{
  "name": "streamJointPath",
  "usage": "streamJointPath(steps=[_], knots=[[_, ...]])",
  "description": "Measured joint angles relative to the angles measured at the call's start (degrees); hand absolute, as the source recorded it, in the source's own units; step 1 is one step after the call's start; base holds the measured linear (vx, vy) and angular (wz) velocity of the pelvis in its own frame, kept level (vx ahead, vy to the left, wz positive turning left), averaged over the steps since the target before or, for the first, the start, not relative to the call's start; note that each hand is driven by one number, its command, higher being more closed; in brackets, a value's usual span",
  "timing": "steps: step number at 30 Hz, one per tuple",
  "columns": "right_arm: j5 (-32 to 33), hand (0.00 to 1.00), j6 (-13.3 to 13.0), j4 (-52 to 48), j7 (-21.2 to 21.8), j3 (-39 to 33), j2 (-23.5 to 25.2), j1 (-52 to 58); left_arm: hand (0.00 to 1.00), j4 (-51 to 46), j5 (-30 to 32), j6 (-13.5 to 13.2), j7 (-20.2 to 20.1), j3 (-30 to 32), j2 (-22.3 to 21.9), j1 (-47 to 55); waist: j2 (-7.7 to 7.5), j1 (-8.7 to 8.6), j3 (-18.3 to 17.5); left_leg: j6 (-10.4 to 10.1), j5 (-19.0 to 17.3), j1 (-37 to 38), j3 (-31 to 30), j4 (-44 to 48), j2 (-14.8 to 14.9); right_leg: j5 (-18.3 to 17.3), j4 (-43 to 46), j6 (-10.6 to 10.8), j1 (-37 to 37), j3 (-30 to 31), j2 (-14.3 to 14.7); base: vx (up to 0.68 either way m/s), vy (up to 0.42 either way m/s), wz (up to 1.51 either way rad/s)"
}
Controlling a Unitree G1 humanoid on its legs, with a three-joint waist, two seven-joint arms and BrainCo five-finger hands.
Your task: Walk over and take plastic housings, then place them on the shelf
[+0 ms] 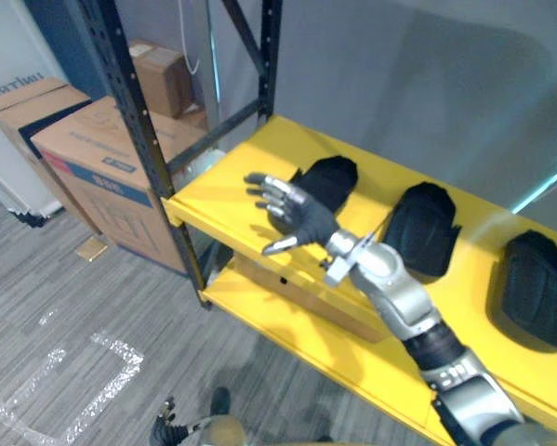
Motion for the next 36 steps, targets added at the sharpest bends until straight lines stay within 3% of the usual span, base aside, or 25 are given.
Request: streamJointPath(steps=[6, 12, 17, 22, 36], knots=[[0.0, 0.0, 1.1, 9.2, -0.5, 1.7, 3.4, 0.2, 0.0, 0.0, -0.1, 0.7, 0.0, -0.3, 0.0, -0.1, 0.15, -0.03, 0.1, 0.0, 0.0, 0.0, -0.7, 0.0, -0.2, -0.3, 0.2, -0.3, 0.5, -1.2, 0.1, 0.03, -0.026, 0.07], [-2.3, 0.0, 0.3, 16.6, -5.2, 1.6, 7.9, 0.5, 0.0, 0.1, -0.1, 1.4, 0.1, -0.1, -0.5, -0.1, 1.58, 0.43, 0.8, 0.0, -0.1, 0.2, -1.6, 0.0, -0.7, -0.9, 0.2, -0.4, 1.2, -1.7, -0.3, -0.04, -0.009, 0.07], [-5.0, 0.0, -2.0, 22.9, -6.5, 0.1, 9.1, 0.5, 0.0, 0.7, -0.2, -1.1, -3.0, 1.3, -0.5, 0.7, 2.87, 1.25, 1.6, 0.2, -0.6, 0.0, -1.8, 0.0, -1.4, -1.3, 0.2, 0.0, 1.0, -2.3, -1.1, -0.01, 0.009, 0.03], [-6.3, 0.0, -4.6, 25.0, -10.3, -1.7, 11.3, -0.2, 0.0, 1.1, -0.2, -1.2, -2.1, 2.4, -2.1, 1.0, 3.03, 1.46, 1.7, 0.4, -0.5, -0.1, -2.3, 0.0, -2.1, -1.5, 0.4, 0.3, 1.4, -2.9, -1.8, 0.05, -0.004, 0.08], [-6.0, 0.0, -5.0, 27.6, -16.2, -8.5, 13.0, -3.8, 0.0, 0.7, -0.5, -0.3, -1.9, 2.2, -2.3, 0.5, 3.88, 1.5, 2.9, 0.6, -0.6, 0.3, -2.3, 0.0, -2.8, -1.1, 0.7, 1.0, 1.7, -3.0, -2.3, 0.0, -0.006, 0.0]])
